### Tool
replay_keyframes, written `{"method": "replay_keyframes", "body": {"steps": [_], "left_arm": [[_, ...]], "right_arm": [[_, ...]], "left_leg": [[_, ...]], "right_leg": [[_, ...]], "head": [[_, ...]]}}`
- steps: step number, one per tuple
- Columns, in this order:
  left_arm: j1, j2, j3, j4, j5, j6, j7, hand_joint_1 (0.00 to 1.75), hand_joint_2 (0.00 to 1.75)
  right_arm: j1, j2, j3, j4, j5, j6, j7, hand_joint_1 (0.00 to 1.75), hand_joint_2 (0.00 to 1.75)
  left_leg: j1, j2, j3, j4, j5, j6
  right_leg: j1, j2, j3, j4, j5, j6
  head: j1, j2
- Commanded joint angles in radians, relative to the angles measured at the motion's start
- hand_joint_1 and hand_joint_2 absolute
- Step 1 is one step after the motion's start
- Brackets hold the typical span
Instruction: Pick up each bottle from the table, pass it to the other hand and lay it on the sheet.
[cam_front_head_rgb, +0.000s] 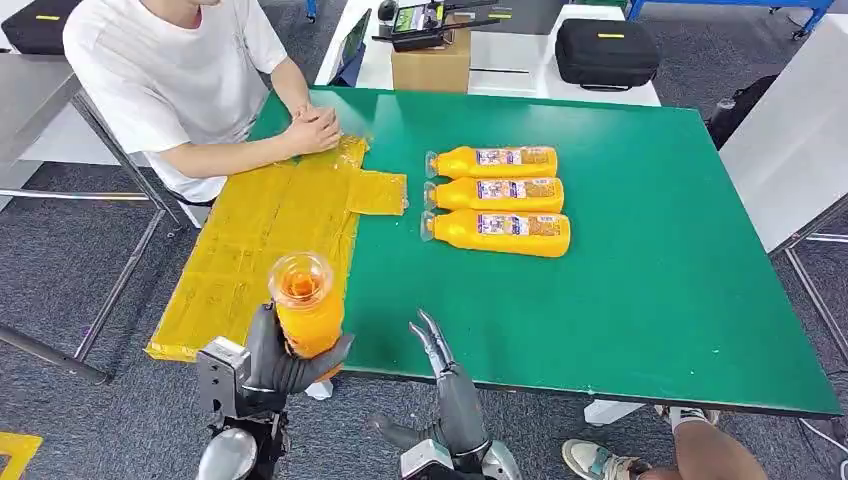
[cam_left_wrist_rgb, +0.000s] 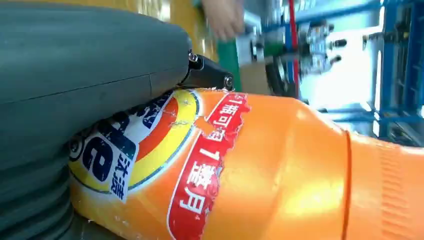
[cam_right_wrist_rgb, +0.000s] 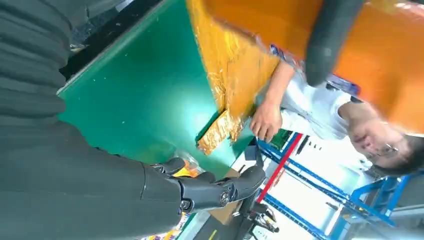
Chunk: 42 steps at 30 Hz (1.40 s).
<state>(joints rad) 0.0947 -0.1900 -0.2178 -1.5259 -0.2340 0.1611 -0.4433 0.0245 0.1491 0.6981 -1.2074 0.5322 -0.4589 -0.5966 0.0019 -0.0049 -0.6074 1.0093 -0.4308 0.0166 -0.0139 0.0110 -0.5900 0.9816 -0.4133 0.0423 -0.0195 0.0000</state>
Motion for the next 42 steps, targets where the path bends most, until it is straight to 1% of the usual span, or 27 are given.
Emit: {"method": "replay_keyframes", "body": {"steps": [1, 3, 5, 7, 8, 9, 12, 13, 14, 15, 17, 18, 19, 21, 23, 24, 26, 27, 28, 30, 33, 35, 37, 38, 40, 41, 42], "left_arm": [[-0.104, 0.086, 0.098, 0.123, -0.263, 0.068, 0.041, 1.75, 1.75], [-0.138, 0.126, 0.099, 0.161, -0.39, 0.096, 0.064, 1.75, 1.75], [-0.181, 0.163, 0.1, 0.213, -0.478, 0.081, 0.08, 1.75, 1.75], [-0.189, 0.164, 0.106, 0.22, -0.478, 0.08, 0.079, 1.75, 1.75], [-0.189, 0.164, 0.106, 0.22, -0.478, 0.08, 0.079, 1.75, 1.75], [-0.191, 0.16, 0.105, 0.229, -0.479, 0.078, 0.079, 1.75, 1.75], [-0.189, 0.158, 0.102, 0.227, -0.481, 0.078, 0.078, 1.75, 1.75], [-0.189, 0.158, 0.102, 0.227, -0.481, 0.078, 0.078, 1.75, 1.75], [-0.195, 0.183, 0.075, 0.237, -0.551, 0.084, 0.103, 1.75, 1.75], [-0.211, 0.199, 0.068, 0.262, -0.587, 0.086, 0.117, 1.75, 1.75], [-0.264, 0.228, 0.06, 0.35, -0.632, 0.066, 0.121, 1.75, 1.75], [-0.296, 0.236, 0.054, 0.403, -0.645, 0.05, 0.119, 1.75, 1.75], [-0.319, 0.248, 0.038, 0.442, -0.672, 0.039, 0.118, 1.75, 1.75], [-0.369, 0.266, 0.001, 0.523, -0.729, 0.035, 0.121, 1.75, 1.75], [-0.411, 0.267, -0.016, 0.591, -0.743, 0.023, 0.115, 1.75, 1.75], [-0.465, 0.266, -0.042, 0.664, -0.753, 0.004, 0.112, 1.75, 1.75], [-0.545, 0.258, -0.079, 0.768, -0.774, -0.012, 0.107, 1.75, 1.75], [-0.551, 0.256, -0.08, 0.771, -0.774, -0.013, 0.107, 1.75, 1.75], [-0.551, 0.256, -0.08, 0.771, -0.774, -0.013, 0.107, 1.75, 1.75], [-0.594, 0.247, -0.108, 0.839, -0.787, -0.038, 0.108, 1.75, 1.75], [-0.635, 0.229, -0.133, 0.905, -0.792, -0.046, 0.101, 1.75, 1.75], [-0.654, 0.216, -0.148, 0.94, -0.798, -0.039, 0.104, 1.59, 1.75], [-0.661, 0.208, -0.155, 0.95, -0.802, -0.04, 0.109, 1.55, 1.75], [-0.661, 0.208, -0.155, 0.95, -0.802, -0.04, 0.109, 1.41, 1.75], [-0.683, 0.2, -0.172, 0.99, -0.805, -0.061, 0.109, 0.96, 1.75], [-0.689, 0.199, -0.176, 0.998, -0.807, -0.065, 0.111, 0.47, 1.75], [-0.707, 0.191, -0.182, 1.03, -0.803, -0.086, 0.117, 0.24, 1.75]], "right_arm": [[-0.015, -0.035, 0.038, 0.006, -0.02, -0.008, -0.01, 0.0, 1.75], [-0.016, -0.034, 0.032, 0.006, -0.027, -0.007, -0.018, 0.0, 1.75], [-0.018, -0.032, 0.028, 0.014, -0.035, 0.003, -0.027, 0.0, 1.75], [-0.018, -0.032, 0.028, 0.016, -0.035, 0.004, -0.028, 0.0, 1.75], [-0.018, -0.032, 0.028, 0.016, -0.035, 0.004, -0.028, 0.0, 1.75], [-0.018, -0.032, 0.028, 0.017, -0.036, 0.005, -0.029, 0.0, 1.75], [-0.018, -0.031, 0.028, 0.018, -0.036, 0.005, -0.03, 0.0, 1.75], [-0.018, -0.031, 0.028, 0.018, -0.036, 0.005, -0.03, 0.0, 1.75], [-0.02, -0.031, 0.03, 0.019, -0.038, 0.013, -0.035, 0.0, 1.75], [-0.023, -0.03, 0.031, 0.023, -0.042, 0.022, -0.041, 0.0, 1.75], [-0.032, -0.024, 0.036, 0.045, -0.046, 0.042, -0.055, 0.0, 1.75], [-0.037, -0.02, 0.04, 0.058, -0.048, 0.052, -0.062, 0.0, 1.75], [-0.041, -0.017, 0.042, 0.066, -0.05, 0.061, -0.07, 0.0, 1.75], [-0.046, -0.007, 0.043, 0.08, -0.055, 0.075, -0.082, 0.0, 1.75], [-0.045, 0.002, 0.048, 0.074, -0.053, 0.081, -0.078, 0.0, 1.75], [-0.056, 0.005, 0.045, 0.08, -0.053, 0.092, -0.078, 0.0, 1.75], [-0.07, 0.011, 0.032, 0.089, -0.053, 0.118, -0.089, 0.0, 1.75], [-0.072, 0.012, 0.031, 0.09, -0.053, 0.118, -0.089, 0.0, 1.75], [-0.072, 0.012, 0.031, 0.09, -0.053, 0.118, -0.089, 0.0, 1.75], [-0.075, 0.017, 0.027, 0.108, -0.056, 0.136, -0.093, 0.0, 1.75], [-0.082, 0.018, 0.035, 0.124, -0.056, 0.137, -0.102, 0.0, 1.75], [-0.084, 0.017, 0.035, 0.124, -0.07, 0.132, -0.102, 0.0, 1.75], [-0.087, 0.016, 0.034, 0.127, -0.069, 0.132, -0.102, 0.0, 1.75], [-0.087, 0.016, 0.034, 0.127, -0.069, 0.132, -0.102, 0.0, 1.75], [-0.091, 0.017, 0.033, 0.135, -0.071, 0.129, -0.102, 0.0, 1.75], [-0.092, 0.017, 0.034, 0.136, -0.074, 0.13, -0.102, 0.0, 1.75], [-0.095, 0.016, 0.04, 0.139, -0.085, 0.127, -0.102, 0.0, 1.75]], "left_leg": [[0.0, -0.001, 0.004, -0.002, -0.001, -0.001], [0.0, 0.0, 0.003, -0.001, 0.0, -0.001], [0.001, -0.001, 0.006, -0.002, -0.001, -0.002], [0.0, -0.001, 0.003, -0.002, 0.0, -0.001], [0.001, -0.001, 0.005, -0.002, 0.0, -0.002], [0.0, 0.0, 0.003, -0.001, 0.0, -0.001], [0.001, 0.0, 0.005, -0.002, -0.001, -0.002], [0.001, -0.001, 0.004, -0.001, 0.0, -0.001], [0.001, -0.001, 0.005, -0.001, -0.001, -0.001], [0.001, 0.0, 0.002, -0.001, 0.0, -0.001], [0.001, 0.0, 0.006, -0.002, -0.001, -0.002], [0.001, -0.002, 0.004, -0.002, 0.001, -0.002], [0.001, -0.002, 0.005, -0.002, 0.0, -0.002], [0.001, -0.003, 0.004, -0.002, 0.001, -0.002], [0.001, -0.002, 0.004, -0.002, 0.001, -0.002], [0.001, -0.002, 0.002, -0.002, 0.001, -0.002], [0.001, -0.005, 0.001, -0.001, 0.003, -0.002], [0.002, -0.007, 0.001, -0.001, 0.004, -0.003], [0.001, -0.005, 0.001, -0.001, 0.004, -0.002], [0.001, -0.004, 0.0, -0.001, 0.005, -0.002], [0.002, -0.004, 0.002, -0.001, 0.004, -0.002], [0.001, -0.005, 0.002, -0.001, 0.004, -0.002], [0.001, -0.005, 0.002, -0.001, 0.004, -0.003], [0.001, -0.005, 0.002, -0.001, 0.004, -0.002], [0.001, -0.005, 0.001, -0.001, 0.004, -0.002], [0.001, -0.004, 0.0, -0.001, 0.005, -0.002], [0.001, -0.005, 0.001, -0.001, 0.004, -0.002]], "right_leg": [[0.001, -0.002, 0.004, -0.001, -0.001, -0.002], [0.0, -0.001, 0.002, -0.001, 0.0, -0.001], [0.001, -0.003, 0.006, -0.002, -0.001, -0.003], [0.001, -0.002, 0.003, -0.001, 0.0, -0.002], [0.001, -0.002, 0.005, -0.002, -0.001, -0.002], [0.0, -0.001, 0.002, -0.001, 0.0, -0.001], [0.001, -0.002, 0.005, -0.001, -0.001, -0.002], [0.001, -0.002, 0.004, -0.001, -0.001, -0.001], [0.001, -0.002, 0.005, -0.001, -0.002, -0.002], [0.0, -0.001, 0.002, 0.0, -0.001, -0.001], [0.001, -0.002, 0.006, -0.002, -0.002, -0.002], [0.001, -0.003, 0.004, -0.001, -0.001, -0.002], [0.001, -0.004, 0.006, -0.002, -0.001, -0.003], [0.001, -0.004, 0.005, -0.001, -0.001, -0.003], [0.001, -0.004, 0.004, -0.001, -0.001, -0.003], [0.001, -0.003, 0.002, -0.001, 0.0, -0.002], [0.001, -0.005, 0.003, 0.0, -0.001, -0.002], [0.002, -0.008, 0.003, 0.0, -0.001, -0.002], [0.001, -0.006, 0.002, 0.0, -0.001, -0.002], [0.001, -0.004, 0.002, 0.0, 0.0, -0.001], [0.001, -0.005, 0.003, -0.001, 0.0, -0.002], [0.001, -0.006, 0.004, 0.0, 0.0, -0.002], [0.001, -0.006, 0.005, 0.0, -0.001, -0.002], [0.001, -0.006, 0.004, 0.0, 0.0, -0.002], [0.001, -0.005, 0.003, 0.0, 0.0, -0.002], [0.001, -0.004, 0.002, 0.0, 0.001, -0.001], [0.001, -0.005, 0.003, 0.0, 0.0, -0.002]], "head": [[0.0, 0.0], [0.0, 0.0], [0.0, 0.0], [0.0, 0.0], [0.0, 0.0], [0.0, 0.0], [0.0, 0.0], [0.0, 0.0], [0.0, 0.0], [0.0, 0.0], [0.0, 0.0], [0.0, 0.0], [0.0, 0.0], [0.0, 0.0], [0.0, 0.0], [0.0, 0.0], [0.0, 0.0], [0.0, 0.0], [0.001, 0.0], [0.0, 0.0], [0.0, 0.0], [0.0, 0.0], [0.0, 0.0], [0.0, 0.0], [0.0, 0.0], [0.0, 0.0], [0.0, 0.0]]}}
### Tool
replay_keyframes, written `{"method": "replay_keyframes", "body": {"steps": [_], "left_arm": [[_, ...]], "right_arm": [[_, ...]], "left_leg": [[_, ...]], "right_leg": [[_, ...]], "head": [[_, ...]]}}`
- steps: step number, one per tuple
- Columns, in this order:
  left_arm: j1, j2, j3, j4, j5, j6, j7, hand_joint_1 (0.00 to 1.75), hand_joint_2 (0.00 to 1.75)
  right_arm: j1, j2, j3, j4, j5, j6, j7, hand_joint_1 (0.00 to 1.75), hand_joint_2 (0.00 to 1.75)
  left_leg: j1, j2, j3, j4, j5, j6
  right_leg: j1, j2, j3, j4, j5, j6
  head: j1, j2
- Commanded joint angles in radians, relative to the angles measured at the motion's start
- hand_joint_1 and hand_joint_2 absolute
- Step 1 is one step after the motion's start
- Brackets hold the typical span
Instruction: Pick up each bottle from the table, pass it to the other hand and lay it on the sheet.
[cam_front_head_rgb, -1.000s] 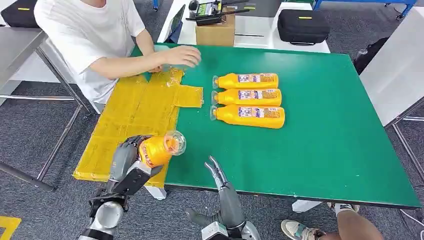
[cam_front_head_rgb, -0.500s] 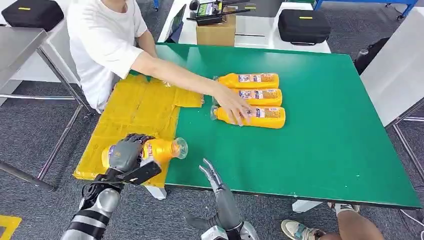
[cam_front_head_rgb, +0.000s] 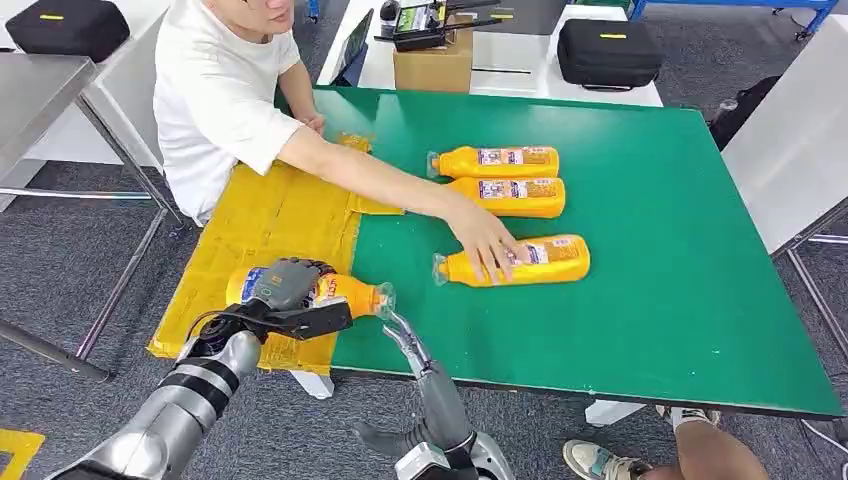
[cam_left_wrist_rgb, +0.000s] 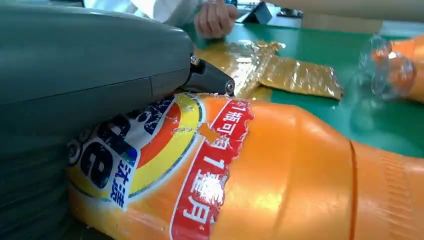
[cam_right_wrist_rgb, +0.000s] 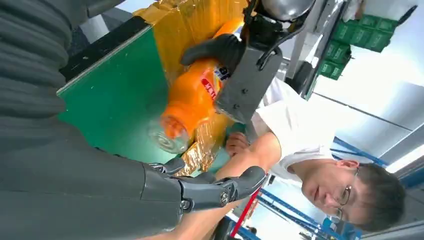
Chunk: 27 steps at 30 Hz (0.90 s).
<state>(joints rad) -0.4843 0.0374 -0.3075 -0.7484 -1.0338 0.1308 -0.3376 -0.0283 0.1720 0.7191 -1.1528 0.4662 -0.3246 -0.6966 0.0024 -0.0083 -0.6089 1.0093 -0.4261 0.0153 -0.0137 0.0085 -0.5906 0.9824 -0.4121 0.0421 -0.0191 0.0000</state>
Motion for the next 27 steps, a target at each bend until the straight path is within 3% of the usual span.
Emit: {"method": "replay_keyframes", "body": {"steps": [1, 2, 6, 12, 18, 23, 24, 27], "left_arm": [[-0.134, -0.04, -0.093, 0.261, 0.002, -0.064, 0.014, 0.14, 1.75], [-0.139, -0.044, -0.086, 0.269, 0.013, -0.079, 0.015, 0.0, 1.75], [-0.189, -0.031, -0.056, 0.324, 0.127, -0.29, -0.032, 0.0, 1.75], [-0.217, -0.02, -0.048, 0.361, 0.212, -0.463, -0.051, 0.0, 1.75], [-0.218, -0.041, -0.013, 0.32, 0.335, -0.506, -0.138, 0.0, 1.75], [-0.085, -0.071, 0.139, 0.046, 0.604, -0.469, -0.183, 0.0, 1.75], [0.025, -0.108, 0.187, -0.174, 0.731, -0.434, -0.135, 0.0, 1.75], [0.156, -0.167, 0.193, -0.474, 0.927, -0.316, -0.019, 0.0, 1.75]], "right_arm": [[-0.043, -0.007, 0.02, 0.087, -0.023, -0.01, -0.002, 0.0, 1.75], [-0.044, -0.006, 0.02, 0.089, -0.027, -0.01, -0.002, 0.0, 1.75], [-0.067, -0.014, 0.039, 0.116, -0.077, -0.032, -0.002, 0.0, 1.75], [-0.096, -0.016, 0.067, 0.146, -0.122, -0.07, -0.002, 0.0, 1.75], [-0.091, -0.051, 0.089, 0.136, -0.161, -0.113, -0.002, 0.0, 1.75], [-0.085, -0.067, 0.075, 0.119, -0.151, -0.156, -0.002, 0.0, 1.75], [-0.062, -0.071, 0.041, 0.09, -0.124, -0.163, -0.002, 0.0, 1.75], [0.007, -0.076, -0.041, 0.005, -0.059, -0.165, -0.002, 0.0, 1.75]], "left_leg": [[0.001, -0.001, 0.005, -0.001, -0.001, -0.001], [0.0, -0.001, 0.003, -0.001, 0.0, 0.0], [0.001, 0.0, 0.004, -0.001, -0.001, -0.001], [0.0, -0.001, 0.004, -0.001, 0.0, 0.0], [0.0, -0.002, 0.008, -0.002, 0.0, 0.0], [0.001, -0.001, 0.007, -0.001, 0.0, -0.001], [0.0, -0.001, 0.006, -0.001, 0.0, 0.0], [-0.001, -0.004, 0.005, -0.001, -0.001, 0.0]], "right_leg": [[0.001, -0.003, 0.006, -0.001, -0.001, -0.002], [0.001, -0.003, 0.004, -0.001, -0.001, -0.001], [0.002, -0.002, 0.005, -0.001, -0.001, -0.001], [0.0, -0.002, 0.006, -0.001, 0.0, -0.001], [0.001, -0.004, 0.01, -0.002, 0.0, -0.001], [0.001, -0.003, 0.009, -0.002, 0.0, -0.001], [0.0, -0.004, 0.008, -0.001, -0.001, -0.001], [0.0, -0.007, 0.007, -0.001, -0.002, 0.0]], "head": [[0.0, 0.0], [0.0, 0.0], [0.0, 0.0], [0.0, 0.0], [0.0, 0.0], [0.0, 0.0], [0.0, 0.0], [-0.001, 0.0]]}}
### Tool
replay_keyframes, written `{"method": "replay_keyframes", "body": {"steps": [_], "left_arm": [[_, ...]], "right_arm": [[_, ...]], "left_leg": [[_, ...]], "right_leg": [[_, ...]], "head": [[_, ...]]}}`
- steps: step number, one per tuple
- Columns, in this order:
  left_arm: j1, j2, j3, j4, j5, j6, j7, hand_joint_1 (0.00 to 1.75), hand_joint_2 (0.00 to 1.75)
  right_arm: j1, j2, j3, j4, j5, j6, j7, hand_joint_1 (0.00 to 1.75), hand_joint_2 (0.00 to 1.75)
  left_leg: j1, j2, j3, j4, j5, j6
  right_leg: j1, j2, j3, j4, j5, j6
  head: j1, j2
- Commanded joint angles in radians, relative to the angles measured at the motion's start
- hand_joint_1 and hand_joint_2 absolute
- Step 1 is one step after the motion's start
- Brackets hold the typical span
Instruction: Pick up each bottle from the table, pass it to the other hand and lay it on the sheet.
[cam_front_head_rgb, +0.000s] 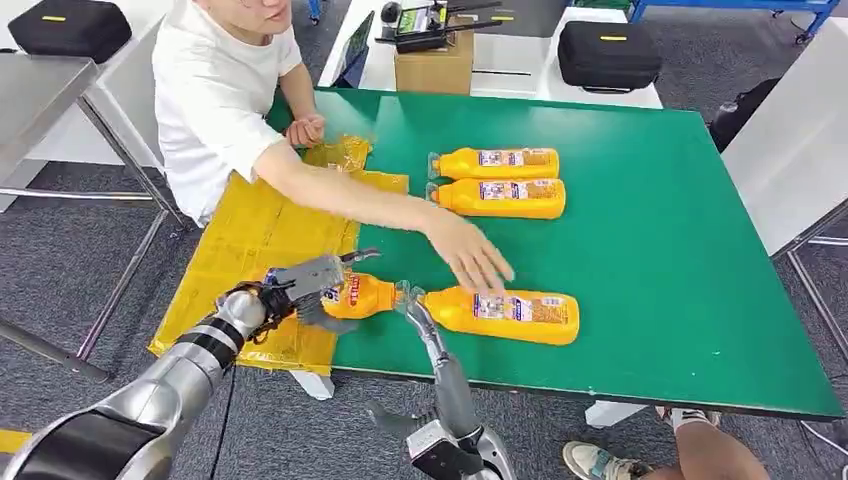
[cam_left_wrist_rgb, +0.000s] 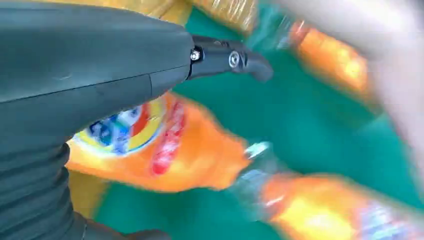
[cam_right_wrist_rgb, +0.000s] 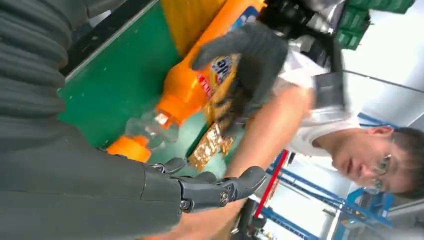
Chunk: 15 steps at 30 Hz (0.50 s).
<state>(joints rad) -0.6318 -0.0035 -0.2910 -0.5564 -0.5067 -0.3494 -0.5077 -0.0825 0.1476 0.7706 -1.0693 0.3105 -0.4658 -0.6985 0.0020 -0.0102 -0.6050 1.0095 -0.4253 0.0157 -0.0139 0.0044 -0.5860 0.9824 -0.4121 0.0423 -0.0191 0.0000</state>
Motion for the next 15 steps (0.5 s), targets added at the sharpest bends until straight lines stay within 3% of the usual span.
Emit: {"method": "replay_keyframes", "body": {"steps": [1, 6, 8, 9, 13, 15], "left_arm": [[0.335, -0.172, 0.222, -0.74, 0.503, 0.253, 0.096, 0.0, 1.75], [0.354, -0.138, 0.172, -0.802, 0.546, 0.296, 0.138, 0.0, 1.75], [0.349, -0.136, 0.172, -0.789, 0.551, 0.297, 0.131, 0.0, 1.75], [0.363, -0.164, 0.204, -0.809, 0.605, 0.334, 0.1, 0.0, 1.75], [0.513, -0.182, 0.203, -1.037, 0.72, 0.422, 0.056, 0.0, 1.75], [0.609, -0.185, 0.208, -1.127, 0.74, 0.442, 0.042, 0.0, 1.75]], "right_arm": [[0.078, -0.058, -0.111, -0.108, 0.11, -0.031, 0.002, 0.0, 1.75], [0.094, -0.064, -0.131, -0.143, 0.128, -0.016, 0.017, 0.0, 1.75], [0.092, -0.061, -0.132, -0.136, 0.128, -0.015, 0.017, 0.0, 1.75], [0.099, -0.066, -0.138, -0.144, 0.151, -0.046, 0.024, 0.0, 1.75], [0.144, -0.141, -0.184, -0.243, 0.295, -0.121, 0.141, 0.0, 1.75], [0.157, -0.193, -0.246, -0.258, 0.42, -0.094, 0.281, 0.0, 1.75]], "left_leg": [[0.0, -0.002, 0.002, -0.001, -0.002, 0.0], [-0.001, 0.0, -0.007, 0.0, -0.001, 0.0], [0.001, 0.002, -0.003, 0.001, -0.003, -0.001], [0.0, 0.0, -0.006, 0.0, -0.002, -0.001], [0.0, 0.002, -0.003, 0.001, -0.003, 0.0], [0.0, 0.004, -0.004, 0.0, -0.004, 0.0]], "right_leg": [[0.0, -0.003, 0.003, -0.001, -0.003, -0.001], [0.0, -0.001, -0.006, 0.0, -0.001, 0.0], [0.001, 0.001, -0.002, 0.0, -0.002, -0.002], [0.001, -0.001, -0.005, -0.001, -0.002, -0.001], [0.001, 0.0, -0.003, -0.001, -0.002, -0.001], [0.0, 0.003, -0.003, -0.002, -0.002, -0.001]], "head": [[0.0, 0.0], [0.0, 0.0], [0.0, 0.0], [0.0, 0.0], [0.0, 0.0], [0.0, 0.0]]}}
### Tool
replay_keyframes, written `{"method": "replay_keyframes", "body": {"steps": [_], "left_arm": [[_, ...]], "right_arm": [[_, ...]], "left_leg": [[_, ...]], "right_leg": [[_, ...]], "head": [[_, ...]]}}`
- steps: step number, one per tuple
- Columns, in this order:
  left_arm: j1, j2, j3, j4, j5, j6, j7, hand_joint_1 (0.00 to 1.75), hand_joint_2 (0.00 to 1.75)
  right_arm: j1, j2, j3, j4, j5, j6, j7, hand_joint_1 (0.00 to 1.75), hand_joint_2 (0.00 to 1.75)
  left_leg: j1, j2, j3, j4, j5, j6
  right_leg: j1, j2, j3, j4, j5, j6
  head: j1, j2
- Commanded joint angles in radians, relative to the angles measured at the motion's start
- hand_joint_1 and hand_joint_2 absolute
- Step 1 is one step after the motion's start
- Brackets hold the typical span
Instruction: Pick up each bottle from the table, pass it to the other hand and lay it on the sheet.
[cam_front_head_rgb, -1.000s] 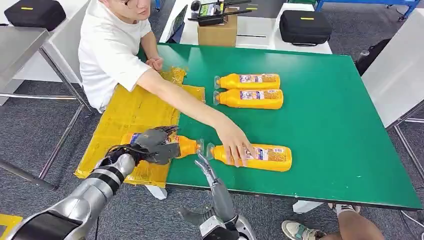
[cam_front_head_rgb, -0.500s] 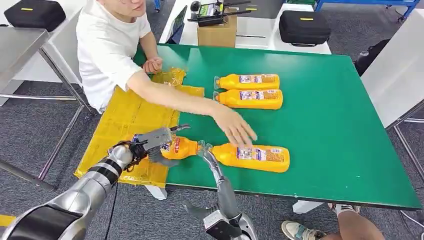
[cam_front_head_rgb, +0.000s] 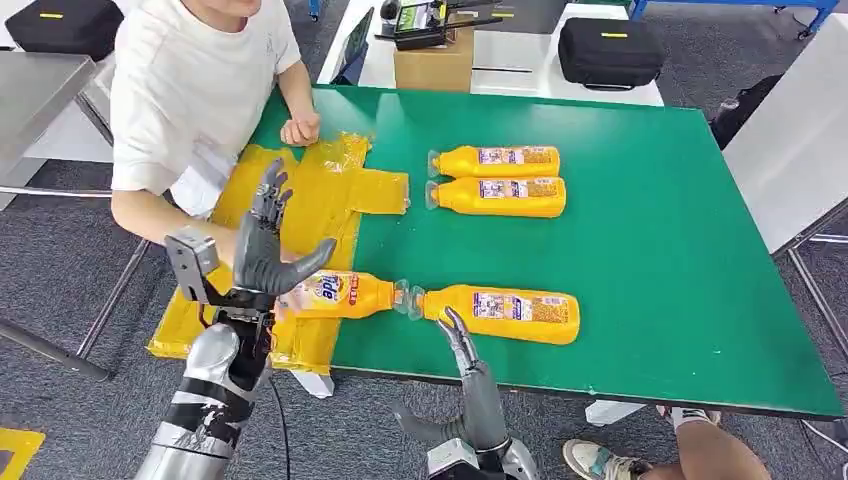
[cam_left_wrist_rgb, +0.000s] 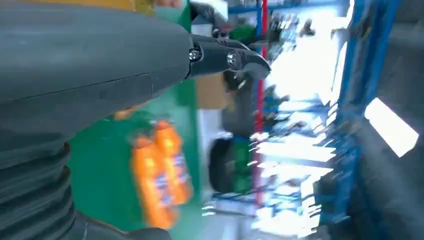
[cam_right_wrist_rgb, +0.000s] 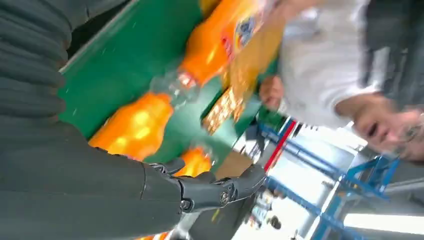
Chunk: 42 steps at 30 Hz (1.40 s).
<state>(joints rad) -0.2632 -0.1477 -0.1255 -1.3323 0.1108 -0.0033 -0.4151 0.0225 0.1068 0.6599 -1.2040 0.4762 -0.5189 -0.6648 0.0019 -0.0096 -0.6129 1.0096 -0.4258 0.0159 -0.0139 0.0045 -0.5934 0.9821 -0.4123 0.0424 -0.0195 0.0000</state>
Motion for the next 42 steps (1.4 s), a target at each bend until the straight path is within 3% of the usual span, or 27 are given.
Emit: {"method": "replay_keyframes", "body": {"steps": [1, 3, 4, 11, 15, 18, 20, 23, 32, 42], "left_arm": [[0.27, -0.048, 0.049, -0.376, 0.129, 0.098, -0.058, 0.0, 1.75], [0.319, -0.059, 0.053, -0.425, 0.123, 0.101, -0.078, 0.0, 1.75], [0.328, -0.061, 0.045, -0.438, 0.118, 0.099, -0.08, 0.0, 1.75], [0.32, -0.054, -0.034, -0.463, 0.055, 0.136, -0.098, 0.0, 1.75], [0.315, -0.051, -0.035, -0.458, 0.055, 0.138, -0.098, 0.0, 1.75], [0.271, -0.047, -0.08, -0.418, 0.041, 0.155, -0.095, 0.0, 1.75], [0.248, -0.05, -0.101, -0.38, 0.031, 0.174, -0.082, 0.0, 1.75], [0.221, -0.045, -0.111, -0.333, 0.025, 0.2, -0.085, 0.0, 1.75], [0.197, -0.032, -0.104, -0.286, 0.04, 0.2, -0.08, 0.0, 1.75], [0.194, -0.023, -0.108, -0.276, 0.039, 0.187, -0.077, 0.0, 1.75]], "right_arm": [[0.051, -0.177, -0.165, -0.113, 0.33, -0.013, 0.319, 0.0, 1.75], [0.039, -0.238, -0.235, -0.092, 0.414, 0.025, 0.374, 0.0, 1.75], [0.036, -0.25, -0.277, -0.089, 0.429, 0.05, 0.372, 0.0, 1.75], [-0.077, -0.247, -0.432, -0.032, 0.462, 0.178, 0.324, 0.0, 1.75], [-0.081, -0.245, -0.422, -0.026, 0.474, 0.178, 0.319, 0.0, 1.75], [-0.237, -0.233, -0.428, 0.145, 0.449, 0.197, 0.308, 0.0, 1.75], [-0.33, -0.216, -0.418, 0.27, 0.46, 0.2, 0.302, 0.0, 1.75], [-0.409, -0.182, -0.396, 0.42, 0.473, 0.159, 0.265, 0.0, 1.75], [-0.531, -0.132, -0.358, 0.648, 0.467, 0.225, 0.304, 0.0, 1.75], [-0.572, -0.133, -0.344, 0.724, 0.455, 0.262, 0.301, 0.0, 1.75]], "left_leg": [[0.0, 0.003, 0.003, -0.001, -0.002, 0.0], [0.0, 0.005, 0.008, -0.001, -0.005, 0.0], [0.0, 0.001, 0.004, -0.001, -0.002, 0.0], [-0.002, 0.001, 0.0, 0.001, -0.002, 0.001], [-0.002, 0.0, 0.001, 0.0, -0.001, 0.001], [-0.001, -0.001, 0.004, 0.0, -0.001, 0.001], [-0.001, 0.006, 0.004, 0.0, 0.0, 0.002], [-0.001, 0.006, 0.004, -0.001, 0.001, 0.002], [-0.002, 0.004, 0.004, -0.001, 0.002, 0.004], [-0.002, 0.002, 0.002, -0.001, 0.002, 0.004]], "right_leg": [[0.0, 0.002, 0.003, -0.001, -0.001, 0.0], [0.0, 0.003, 0.008, -0.002, -0.003, -0.001], [0.0, 0.0, 0.005, -0.002, -0.002, 0.0], [-0.002, 0.001, 0.001, -0.002, 0.0, 0.0], [-0.002, 0.0, 0.002, -0.002, 0.002, 0.002], [-0.001, -0.001, 0.006, -0.003, 0.0, 0.001], [-0.001, 0.005, 0.004, -0.003, 0.003, 0.001], [-0.001, 0.004, 0.003, -0.004, 0.005, 0.002], [-0.002, 0.003, 0.004, -0.003, 0.004, 0.003], [-0.002, 0.001, 0.004, -0.002, 0.004, 0.004]], "head": [[0.0, 0.0], [0.0, 0.0], [0.001, 0.0], [0.0, 0.0], [0.0, 0.0], [0.0, 0.0], [0.0, 0.0], [0.0, 0.0], [0.0, 0.0], [0.0, 0.0]]}}
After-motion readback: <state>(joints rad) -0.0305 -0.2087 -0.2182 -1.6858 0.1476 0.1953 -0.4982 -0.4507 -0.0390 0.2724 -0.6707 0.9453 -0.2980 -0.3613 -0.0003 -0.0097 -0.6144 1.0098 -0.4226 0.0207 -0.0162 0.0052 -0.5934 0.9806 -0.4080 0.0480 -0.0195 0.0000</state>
